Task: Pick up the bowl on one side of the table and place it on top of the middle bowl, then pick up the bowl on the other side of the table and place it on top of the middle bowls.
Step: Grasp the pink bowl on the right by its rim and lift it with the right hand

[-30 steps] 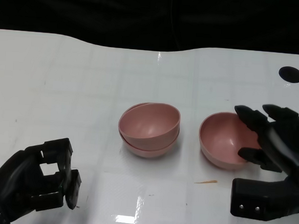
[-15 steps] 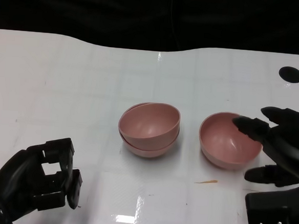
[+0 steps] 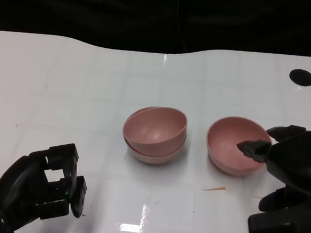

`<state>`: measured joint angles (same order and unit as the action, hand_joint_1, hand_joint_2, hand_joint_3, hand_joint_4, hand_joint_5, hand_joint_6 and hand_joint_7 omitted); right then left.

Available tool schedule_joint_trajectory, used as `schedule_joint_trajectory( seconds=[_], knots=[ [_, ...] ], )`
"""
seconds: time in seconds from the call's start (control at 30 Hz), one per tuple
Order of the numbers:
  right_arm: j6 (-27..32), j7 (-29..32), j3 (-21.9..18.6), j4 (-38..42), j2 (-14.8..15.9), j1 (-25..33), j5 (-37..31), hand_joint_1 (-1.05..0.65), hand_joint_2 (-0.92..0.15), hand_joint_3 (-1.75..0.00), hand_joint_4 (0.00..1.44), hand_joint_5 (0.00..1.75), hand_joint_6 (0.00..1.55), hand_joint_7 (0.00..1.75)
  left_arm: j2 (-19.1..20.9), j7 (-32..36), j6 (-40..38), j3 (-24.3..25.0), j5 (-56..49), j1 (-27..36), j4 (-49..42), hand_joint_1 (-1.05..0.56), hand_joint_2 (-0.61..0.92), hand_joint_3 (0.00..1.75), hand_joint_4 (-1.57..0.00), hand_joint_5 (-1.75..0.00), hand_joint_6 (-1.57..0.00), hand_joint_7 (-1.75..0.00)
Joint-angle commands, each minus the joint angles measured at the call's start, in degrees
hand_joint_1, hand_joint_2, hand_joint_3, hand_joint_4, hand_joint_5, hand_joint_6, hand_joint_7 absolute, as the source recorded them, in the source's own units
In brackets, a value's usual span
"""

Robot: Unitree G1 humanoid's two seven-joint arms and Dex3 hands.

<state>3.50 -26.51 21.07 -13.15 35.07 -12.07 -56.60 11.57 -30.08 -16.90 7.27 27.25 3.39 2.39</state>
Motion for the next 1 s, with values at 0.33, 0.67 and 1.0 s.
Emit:
schedule_joint_trajectory(
  seconds=[0.33,0.67,1.0],
  knots=[
    [-4.4,7.2,4.4,13.6,-4.8,-6.9,-2.1,-0.93,-0.92,-0.18,0.29,0.02,0.32,0.0,0.1,1.0,-0.6,0.1,-0.4,0.7,1.9,0.36,0.84,1.47,-1.11,-1.75,-0.94,-1.75],
    [-7.9,15.1,7.6,29.0,-8.7,-12.9,-1.3,-0.88,-0.92,-0.17,0.31,0.02,0.33,0.01,0.4,1.1,-0.5,-0.3,-0.6,1.1,2.9,0.35,0.88,1.38,-1.08,-1.75,-0.92,-1.75],
    [-13.5,26.0,9.3,44.4,-11.7,-16.6,1.2,-0.8,-0.92,-0.16,0.37,0.04,0.38,0.02,0.5,0.5,-0.4,0.1,-0.2,0.9,1.9,0.37,0.89,1.36,-1.09,-1.75,-0.92,-1.75]
  ],
)
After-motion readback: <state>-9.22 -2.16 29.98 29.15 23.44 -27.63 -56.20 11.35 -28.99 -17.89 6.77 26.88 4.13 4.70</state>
